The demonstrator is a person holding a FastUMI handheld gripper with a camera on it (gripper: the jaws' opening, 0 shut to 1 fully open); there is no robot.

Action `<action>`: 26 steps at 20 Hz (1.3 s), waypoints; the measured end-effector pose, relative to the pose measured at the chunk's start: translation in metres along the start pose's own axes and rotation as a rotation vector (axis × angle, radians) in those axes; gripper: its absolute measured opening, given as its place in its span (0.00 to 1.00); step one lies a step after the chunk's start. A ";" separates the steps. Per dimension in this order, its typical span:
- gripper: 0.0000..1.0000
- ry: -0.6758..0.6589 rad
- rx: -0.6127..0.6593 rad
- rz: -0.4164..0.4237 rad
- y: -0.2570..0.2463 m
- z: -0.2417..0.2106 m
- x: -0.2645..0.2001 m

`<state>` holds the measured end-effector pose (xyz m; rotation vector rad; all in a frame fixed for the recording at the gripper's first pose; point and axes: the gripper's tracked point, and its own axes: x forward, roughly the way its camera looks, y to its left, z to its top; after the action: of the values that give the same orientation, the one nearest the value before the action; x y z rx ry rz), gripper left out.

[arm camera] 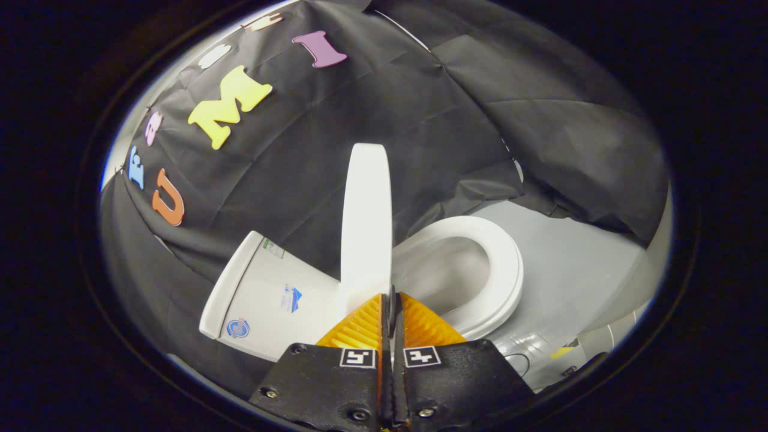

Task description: Open the toilet lid.

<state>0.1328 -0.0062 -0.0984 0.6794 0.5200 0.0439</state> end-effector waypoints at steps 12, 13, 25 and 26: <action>0.04 -0.032 -0.123 -0.036 0.038 -0.005 -0.007; 0.04 -0.034 -0.134 -0.040 0.040 -0.005 -0.008; 0.04 -0.060 -0.249 -0.056 0.082 -0.013 -0.014; 0.05 -0.067 -0.270 -0.062 0.086 -0.013 -0.015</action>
<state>0.1249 0.0654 -0.0477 0.4000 0.4597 0.0324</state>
